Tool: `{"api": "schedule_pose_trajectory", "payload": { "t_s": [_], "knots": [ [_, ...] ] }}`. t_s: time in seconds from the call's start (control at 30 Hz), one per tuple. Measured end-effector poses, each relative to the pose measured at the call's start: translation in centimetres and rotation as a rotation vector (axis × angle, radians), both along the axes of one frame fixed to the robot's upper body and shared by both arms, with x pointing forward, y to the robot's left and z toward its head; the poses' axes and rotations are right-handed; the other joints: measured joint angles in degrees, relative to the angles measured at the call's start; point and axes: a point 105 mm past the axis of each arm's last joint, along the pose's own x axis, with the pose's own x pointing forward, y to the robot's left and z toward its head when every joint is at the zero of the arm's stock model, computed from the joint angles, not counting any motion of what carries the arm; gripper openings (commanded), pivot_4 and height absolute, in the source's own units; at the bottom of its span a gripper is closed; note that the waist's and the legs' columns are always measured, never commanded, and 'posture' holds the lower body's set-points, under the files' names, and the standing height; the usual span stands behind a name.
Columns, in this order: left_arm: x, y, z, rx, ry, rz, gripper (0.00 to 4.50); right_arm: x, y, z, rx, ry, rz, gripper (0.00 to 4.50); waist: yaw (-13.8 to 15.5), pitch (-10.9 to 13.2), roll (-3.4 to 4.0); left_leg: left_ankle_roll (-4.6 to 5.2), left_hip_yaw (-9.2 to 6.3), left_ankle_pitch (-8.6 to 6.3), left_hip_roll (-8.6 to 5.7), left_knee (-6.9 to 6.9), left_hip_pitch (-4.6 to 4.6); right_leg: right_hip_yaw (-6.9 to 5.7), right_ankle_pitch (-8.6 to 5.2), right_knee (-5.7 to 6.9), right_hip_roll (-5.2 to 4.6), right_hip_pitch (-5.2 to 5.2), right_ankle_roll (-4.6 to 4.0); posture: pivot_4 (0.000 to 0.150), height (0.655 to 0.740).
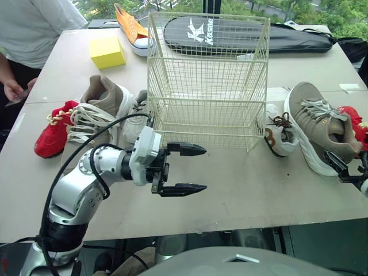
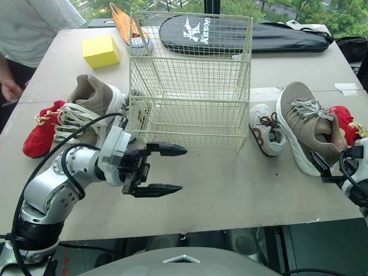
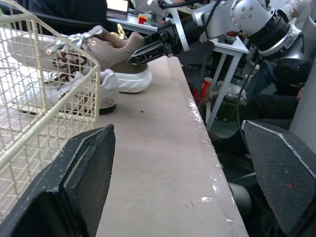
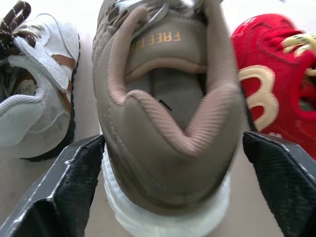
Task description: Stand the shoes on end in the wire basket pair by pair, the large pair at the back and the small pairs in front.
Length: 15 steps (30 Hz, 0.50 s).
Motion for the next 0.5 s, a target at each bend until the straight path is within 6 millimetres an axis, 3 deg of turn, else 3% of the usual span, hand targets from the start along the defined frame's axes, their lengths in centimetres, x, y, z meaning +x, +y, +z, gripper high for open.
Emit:
{"api": "schedule_pose_trajectory", "payload": {
  "t_s": [0.1,0.27,0.37,0.47,0.5],
  "knots": [
    [0.3,-0.3,0.6,0.003,-0.013,0.01,4.5,0.4,0.0,-0.2,-0.019,-0.002,0.016,2.11,0.0,0.0,-0.06,0.0,0.03,0.0,0.0,0.01,0.01,0.05,0.0,0.0,0.01,0.01,0.02,0.15,0.74],
    [0.8,-0.6,1.1,-0.005,-0.017,0.027,4.5,0.4,0.1,-0.1,-0.055,-0.035,0.041,0.78,-0.1,-0.1,-0.12,0.0,0.06,0.0,-0.03,0.02,0.03,0.28,0.0,0.0,0.28,0.03,0.08,0.15,0.74],
    [1.1,-0.8,1.3,-0.027,0.003,0.041,4.5,0.2,0.3,0.1,-0.058,-0.086,0.058,0.41,0.0,-0.1,-0.1,0.0,0.06,0.0,-0.04,0.02,0.01,0.54,0.0,0.0,0.3,0.02,0.11,0.15,0.74],
    [1.6,-1.0,2.2,-0.085,0.042,0.049,4.5,0.4,0.1,2.0,-0.056,-0.231,0.042,0.11,0.0,0.0,-0.01,0.0,0.07,0.0,-0.05,0.03,-0.02,0.55,0.03,0.01,0.3,0.0,0.16,0.15,0.74],
    [2.0,-0.9,2.9,-0.124,0.063,0.063,4.5,0.5,-0.5,3.6,-0.073,-0.319,0.017,0.04,0.0,0.1,0.09,0.0,0.08,0.0,-0.05,0.04,-0.05,0.55,0.04,0.01,0.3,-0.01,0.17,0.15,0.74]
  ]
}}
